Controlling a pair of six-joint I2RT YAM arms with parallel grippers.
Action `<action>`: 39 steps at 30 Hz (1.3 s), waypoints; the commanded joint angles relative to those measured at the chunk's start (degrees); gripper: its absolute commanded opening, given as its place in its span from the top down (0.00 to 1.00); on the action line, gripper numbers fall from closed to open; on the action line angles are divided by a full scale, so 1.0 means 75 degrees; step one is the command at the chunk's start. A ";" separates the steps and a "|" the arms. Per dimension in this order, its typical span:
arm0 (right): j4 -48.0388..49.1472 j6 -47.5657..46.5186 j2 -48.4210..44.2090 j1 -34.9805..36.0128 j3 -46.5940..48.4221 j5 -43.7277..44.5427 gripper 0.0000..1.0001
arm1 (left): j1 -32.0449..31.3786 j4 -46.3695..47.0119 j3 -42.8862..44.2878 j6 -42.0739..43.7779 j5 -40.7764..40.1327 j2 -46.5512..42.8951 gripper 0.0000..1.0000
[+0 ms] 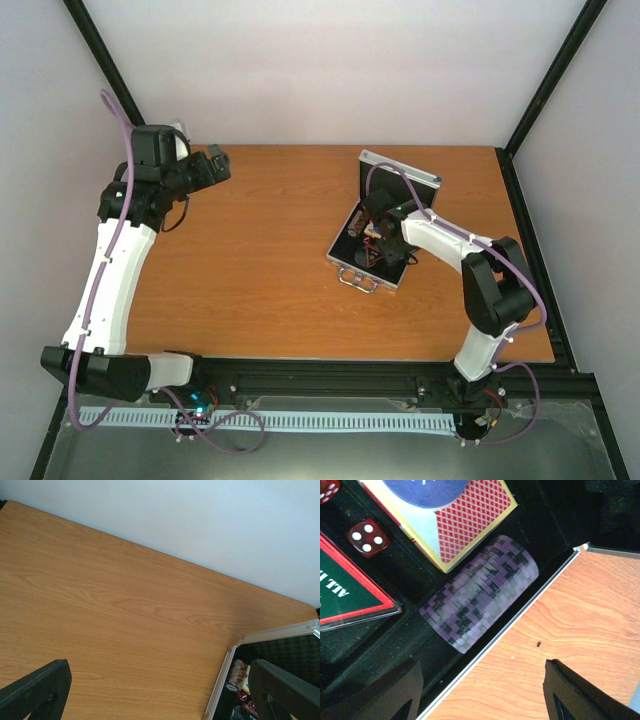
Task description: Pack up texas hold em set
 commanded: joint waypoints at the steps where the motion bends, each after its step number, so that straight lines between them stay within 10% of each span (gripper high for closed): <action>1: -0.0129 0.0234 -0.0062 0.0122 0.0099 -0.0357 0.32 | 0.0043 0.0031 0.0079 0.0088 -0.0059 -0.0243 0.00; 5: -0.0172 0.0298 -0.0186 0.0290 0.0120 -0.0712 0.32 | 0.0043 0.0016 0.0053 0.0110 -0.0070 -0.0335 0.00; 13: -0.0565 0.0978 -0.0896 0.1193 0.0403 -0.1923 0.00 | 0.0043 -0.0544 0.0405 0.0439 0.0382 0.0053 0.00; 21: -0.0920 0.1068 -0.1658 0.1540 0.1544 -0.3169 0.00 | 0.0040 -0.0995 0.0303 0.0708 0.0136 0.0226 0.00; 31: -0.0977 0.1100 -0.1634 0.1089 0.3562 -0.0577 0.00 | 0.0043 -0.0980 0.0162 0.0520 0.0724 0.0288 0.00; 39: -0.0083 0.1452 -0.1103 -0.0019 0.4238 -0.1151 0.00 | 0.0043 -0.0896 -0.0039 0.0501 0.0959 0.0215 0.00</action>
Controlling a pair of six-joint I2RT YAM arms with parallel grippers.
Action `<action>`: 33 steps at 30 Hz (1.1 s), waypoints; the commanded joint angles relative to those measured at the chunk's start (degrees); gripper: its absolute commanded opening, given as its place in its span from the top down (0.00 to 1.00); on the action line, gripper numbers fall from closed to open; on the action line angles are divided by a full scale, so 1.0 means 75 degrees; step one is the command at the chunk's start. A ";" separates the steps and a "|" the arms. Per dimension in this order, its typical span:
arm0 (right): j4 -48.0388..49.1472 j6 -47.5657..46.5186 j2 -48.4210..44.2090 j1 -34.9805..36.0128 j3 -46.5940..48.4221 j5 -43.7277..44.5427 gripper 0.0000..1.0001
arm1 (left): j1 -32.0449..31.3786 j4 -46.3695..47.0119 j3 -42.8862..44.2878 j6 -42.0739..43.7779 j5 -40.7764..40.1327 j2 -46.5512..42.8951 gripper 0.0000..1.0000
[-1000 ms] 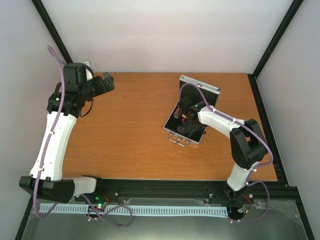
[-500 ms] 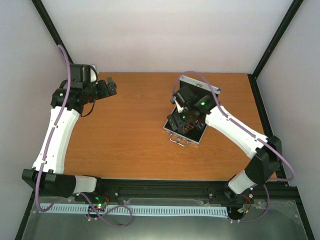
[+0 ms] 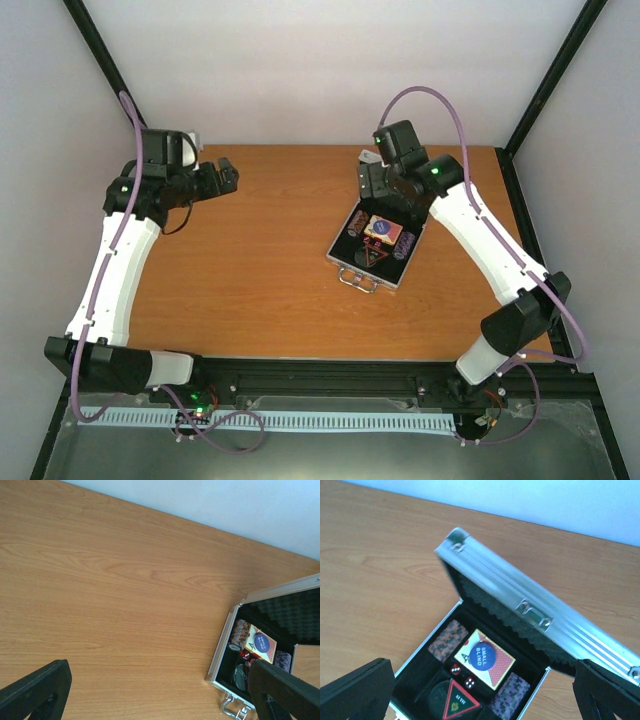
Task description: Pack up texas hold em set
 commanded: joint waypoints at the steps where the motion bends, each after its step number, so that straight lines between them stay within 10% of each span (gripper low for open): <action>1: 0.0611 0.0468 0.0120 -0.0667 0.0293 -0.0191 0.00 | 0.0043 -0.0053 -0.0137 -0.0021 0.0305 -0.0036 0.00; 16: 0.0354 0.0919 0.1470 -0.2183 0.0882 -0.0984 0.04 | 0.0040 0.0323 -0.0652 -0.0074 0.0679 0.0130 0.00; 33: 0.0522 0.1040 0.0224 -0.2185 -0.1703 -0.1627 0.11 | 0.0043 0.0331 -0.1179 -0.0047 0.0686 -0.0227 0.00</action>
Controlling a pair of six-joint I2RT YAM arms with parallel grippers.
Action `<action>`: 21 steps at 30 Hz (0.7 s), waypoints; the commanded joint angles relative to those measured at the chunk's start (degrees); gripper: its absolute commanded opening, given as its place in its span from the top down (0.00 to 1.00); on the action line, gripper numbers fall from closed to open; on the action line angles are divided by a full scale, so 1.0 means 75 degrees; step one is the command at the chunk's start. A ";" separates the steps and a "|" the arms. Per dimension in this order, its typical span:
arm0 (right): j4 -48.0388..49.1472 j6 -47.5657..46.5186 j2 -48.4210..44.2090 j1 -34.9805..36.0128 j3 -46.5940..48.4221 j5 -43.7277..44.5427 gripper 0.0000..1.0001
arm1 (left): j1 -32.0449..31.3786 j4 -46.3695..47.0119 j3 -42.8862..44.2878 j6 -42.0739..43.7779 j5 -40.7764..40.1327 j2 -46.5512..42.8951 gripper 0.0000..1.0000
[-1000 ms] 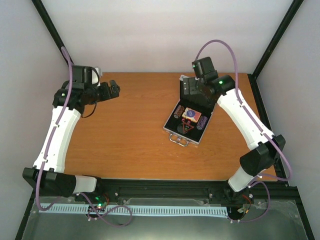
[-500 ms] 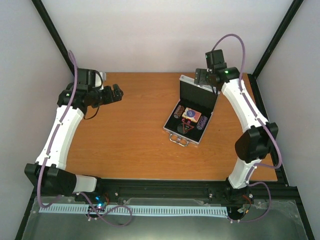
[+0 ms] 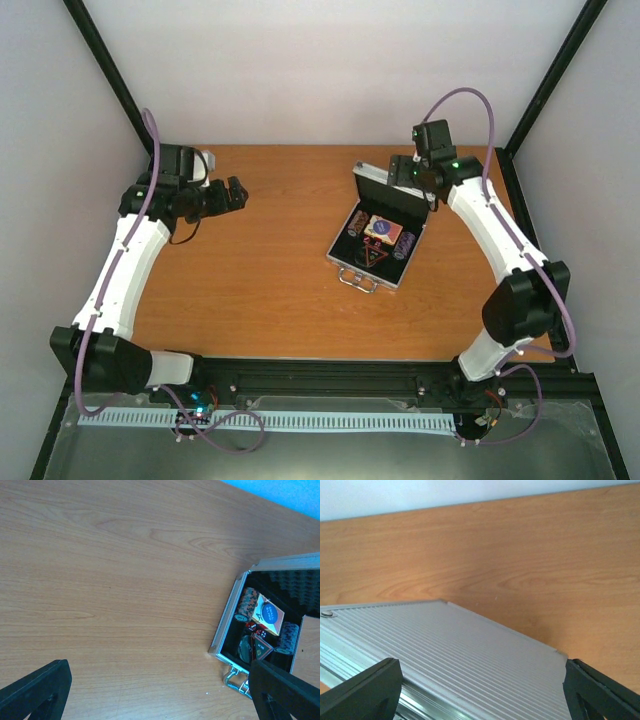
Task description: Pack up texas hold em set
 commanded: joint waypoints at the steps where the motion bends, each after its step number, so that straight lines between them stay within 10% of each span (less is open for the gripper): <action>1: -0.1005 0.0210 -0.0572 -0.0052 -0.0984 -0.0319 0.12 | 0.0040 0.0108 -0.0024 -0.0031 0.0078 -0.0280 0.00; 21: -0.1227 0.0178 -0.2548 0.0129 -0.2953 -0.1493 0.15 | -0.0012 0.0610 -0.0356 -0.0016 0.0696 -0.0053 0.00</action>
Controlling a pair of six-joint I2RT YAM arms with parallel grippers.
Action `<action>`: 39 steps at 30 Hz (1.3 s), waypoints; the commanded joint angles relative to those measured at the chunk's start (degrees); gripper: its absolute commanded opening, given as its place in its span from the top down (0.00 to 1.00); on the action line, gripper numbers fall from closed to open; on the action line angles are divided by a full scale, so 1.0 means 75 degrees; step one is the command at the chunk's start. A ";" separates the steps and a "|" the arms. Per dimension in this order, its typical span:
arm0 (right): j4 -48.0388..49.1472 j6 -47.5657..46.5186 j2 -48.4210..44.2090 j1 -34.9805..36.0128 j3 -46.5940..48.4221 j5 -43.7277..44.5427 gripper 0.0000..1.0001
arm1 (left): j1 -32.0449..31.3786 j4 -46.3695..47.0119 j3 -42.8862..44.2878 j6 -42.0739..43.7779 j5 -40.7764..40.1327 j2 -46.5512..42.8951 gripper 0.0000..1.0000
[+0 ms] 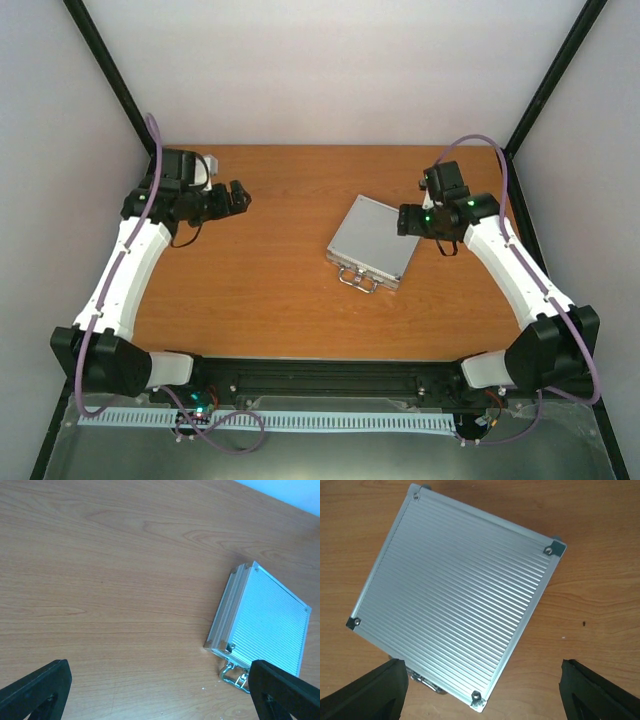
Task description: Pack up texas hold em set
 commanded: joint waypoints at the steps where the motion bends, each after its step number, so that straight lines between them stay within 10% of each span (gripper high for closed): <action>1: 0.0027 -0.0122 -0.0304 0.0133 -0.0247 -0.0383 0.15 | -0.0092 0.0483 0.0095 -0.0062 0.0532 0.0119 0.00; 12: 0.1833 0.0446 -0.1528 0.0818 -0.2548 -0.2961 0.15 | -0.1809 0.0842 0.1739 -0.0181 0.0847 0.3017 0.00; 39: 0.5653 0.2717 -0.0443 0.2460 -0.4926 -0.2475 0.14 | -0.3193 -0.0799 0.5331 0.1010 0.0509 0.6541 0.00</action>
